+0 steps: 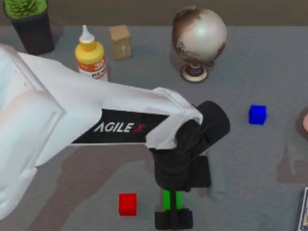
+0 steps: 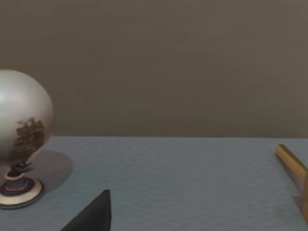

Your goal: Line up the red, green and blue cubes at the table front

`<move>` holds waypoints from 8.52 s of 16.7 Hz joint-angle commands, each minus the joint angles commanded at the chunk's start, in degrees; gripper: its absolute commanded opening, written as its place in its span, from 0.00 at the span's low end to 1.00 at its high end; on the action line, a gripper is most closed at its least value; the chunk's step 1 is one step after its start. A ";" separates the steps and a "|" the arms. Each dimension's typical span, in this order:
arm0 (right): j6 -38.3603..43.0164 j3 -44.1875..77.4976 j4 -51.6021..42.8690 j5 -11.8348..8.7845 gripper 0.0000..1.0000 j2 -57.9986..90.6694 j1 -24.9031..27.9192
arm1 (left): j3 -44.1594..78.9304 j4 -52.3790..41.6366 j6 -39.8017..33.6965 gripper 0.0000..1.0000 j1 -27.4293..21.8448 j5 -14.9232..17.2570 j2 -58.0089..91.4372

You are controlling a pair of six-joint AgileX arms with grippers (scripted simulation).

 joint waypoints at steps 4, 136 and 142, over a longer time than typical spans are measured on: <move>0.00 0.00 0.00 0.00 1.00 0.00 0.00 | 4.45 -8.44 -0.09 1.00 0.66 -0.01 -3.24; 44.61 59.28 -39.97 0.78 0.30 108.47 43.58 | -76.14 46.38 -36.96 1.00 54.15 -0.61 -118.96; 44.61 59.28 -39.97 0.78 0.75 108.47 43.58 | -76.14 46.38 -36.96 1.00 54.15 -0.61 -118.96</move>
